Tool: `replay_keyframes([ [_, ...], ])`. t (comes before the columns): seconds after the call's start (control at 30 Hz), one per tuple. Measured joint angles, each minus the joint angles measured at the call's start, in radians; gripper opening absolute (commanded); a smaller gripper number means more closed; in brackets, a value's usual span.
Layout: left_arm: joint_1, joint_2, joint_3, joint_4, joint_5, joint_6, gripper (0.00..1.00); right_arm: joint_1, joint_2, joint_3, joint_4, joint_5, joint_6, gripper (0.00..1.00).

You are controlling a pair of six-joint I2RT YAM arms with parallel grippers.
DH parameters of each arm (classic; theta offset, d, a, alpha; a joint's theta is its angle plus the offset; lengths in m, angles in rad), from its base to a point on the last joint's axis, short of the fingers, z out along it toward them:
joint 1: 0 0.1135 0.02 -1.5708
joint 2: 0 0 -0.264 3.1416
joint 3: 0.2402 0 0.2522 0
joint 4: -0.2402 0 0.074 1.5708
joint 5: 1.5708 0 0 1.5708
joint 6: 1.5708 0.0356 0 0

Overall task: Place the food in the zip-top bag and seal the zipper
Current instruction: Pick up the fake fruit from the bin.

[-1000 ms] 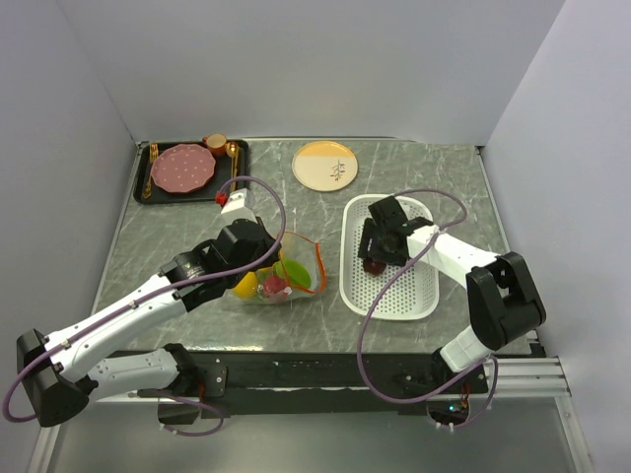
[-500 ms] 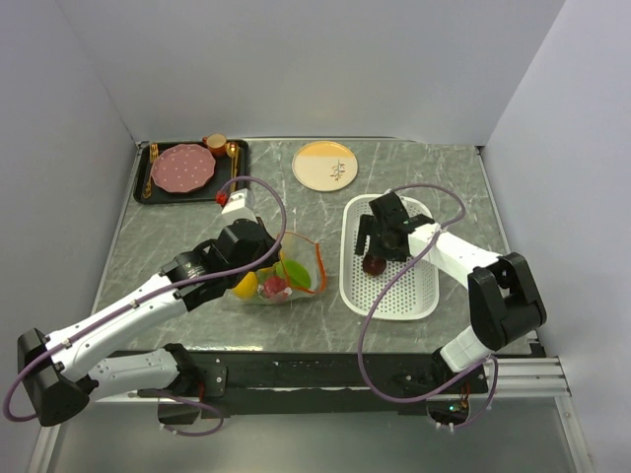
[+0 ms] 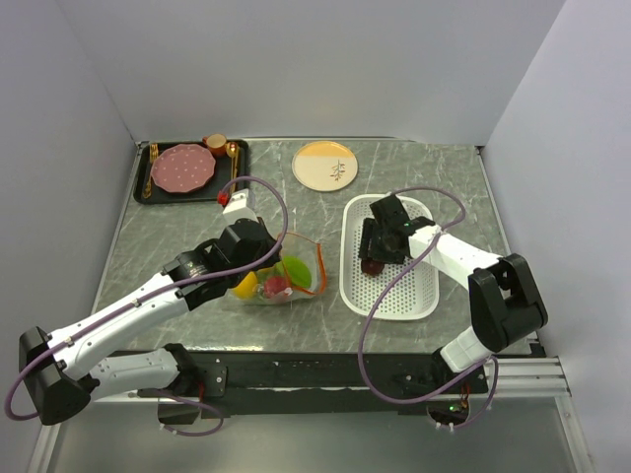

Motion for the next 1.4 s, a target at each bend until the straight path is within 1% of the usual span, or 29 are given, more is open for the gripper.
replay_keyframes([
  [0.03, 0.0, 0.0, 0.0, 0.0, 0.0, 0.0, 0.01, 0.0, 0.001, -0.001, -0.001, 0.0, 0.0, 0.72],
  [0.1, 0.0, 0.0, 0.0, 0.0, 0.0, 0.0, 0.01, 0.0, 0.002, -0.003, 0.0, 0.0, 0.003, 0.78],
  [0.37, 0.001, 0.0, 0.0, 0.0, 0.0, 0.0, 0.01, 0.0, 0.003, -0.012, -0.002, 0.007, 0.004, 0.79],
  [0.47, 0.001, 0.0, 0.0, 0.0, 0.001, 0.0, 0.01, 0.0, 0.003, -0.02, -0.005, 0.018, 0.003, 0.76],
  [0.53, 0.001, 0.0, 0.0, 0.0, 0.002, 0.001, 0.01, 0.0, 0.003, -0.024, -0.005, 0.022, 0.001, 0.64],
  [0.6, 0.001, 0.0, 0.0, 0.0, 0.004, 0.001, 0.01, 0.0, 0.003, -0.029, -0.002, 0.019, -0.001, 0.57],
  [0.77, 0.001, 0.0, 0.0, 0.0, 0.007, 0.001, 0.01, -0.003, -0.003, -0.038, 0.013, 0.01, 0.001, 0.45],
  [0.83, 0.001, 0.0, 0.0, 0.0, 0.007, 0.001, 0.01, -0.004, -0.006, -0.04, 0.016, -0.002, 0.0, 0.42],
  [0.87, 0.001, 0.0, 0.0, 0.0, 0.007, 0.001, 0.01, -0.004, -0.007, -0.042, 0.02, -0.008, 0.0, 0.39],
  [0.93, 0.001, 0.0, 0.0, 0.0, 0.007, 0.001, 0.01, -0.004, -0.018, -0.053, 0.029, -0.019, -0.001, 0.38],
  [1.0, 0.001, 0.0, 0.0, 0.0, 0.008, 0.001, 0.01, -0.004, -0.029, -0.057, 0.028, -0.031, 0.0, 0.34],
  [1.2, 0.001, 0.001, 0.002, 0.001, 0.008, 0.001, 0.01, -0.007, -0.085, -0.057, 0.035, -0.069, 0.003, 0.33],
  [1.4, 0.001, 0.001, 0.002, 0.0, 0.012, 0.0, 0.01, -0.023, -0.163, -0.057, 0.06, -0.146, 0.008, 0.33],
])
